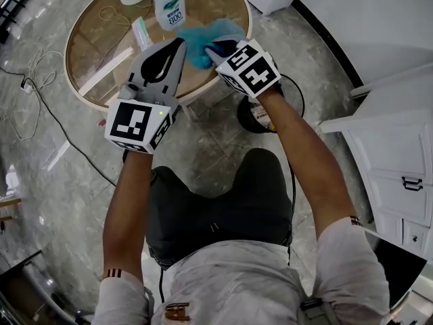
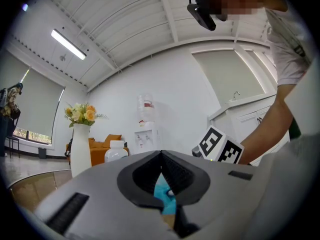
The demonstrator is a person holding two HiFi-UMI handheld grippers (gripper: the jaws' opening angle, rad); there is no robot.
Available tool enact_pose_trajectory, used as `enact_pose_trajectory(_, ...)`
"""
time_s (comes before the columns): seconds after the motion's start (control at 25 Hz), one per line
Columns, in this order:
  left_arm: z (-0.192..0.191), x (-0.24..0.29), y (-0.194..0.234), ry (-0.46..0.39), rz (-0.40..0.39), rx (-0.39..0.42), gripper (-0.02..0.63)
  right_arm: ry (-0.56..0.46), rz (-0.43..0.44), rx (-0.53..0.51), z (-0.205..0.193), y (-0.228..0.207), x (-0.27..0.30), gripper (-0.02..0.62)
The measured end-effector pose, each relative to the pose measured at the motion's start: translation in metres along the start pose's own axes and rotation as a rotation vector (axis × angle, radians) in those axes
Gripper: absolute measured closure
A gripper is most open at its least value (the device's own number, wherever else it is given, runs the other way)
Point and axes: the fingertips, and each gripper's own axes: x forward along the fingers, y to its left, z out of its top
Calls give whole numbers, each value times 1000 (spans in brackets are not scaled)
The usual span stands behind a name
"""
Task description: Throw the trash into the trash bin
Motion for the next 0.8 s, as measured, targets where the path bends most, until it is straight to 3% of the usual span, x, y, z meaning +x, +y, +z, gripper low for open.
enact_pose_trajectory(0.32,4,13,-45,-53,-43,-6,607,-198,-105,95,3,-6,-70,575)
enact_pose_trajectory(0.64,-4,40,-113,-76,-166,-18,607,-251,-245,171,-41,-34,-142,575)
enact_pose_trajectory(0.8,-9,54,-152,-101,-258,-28,607,-246,-322,237,-83,-48,-176,575)
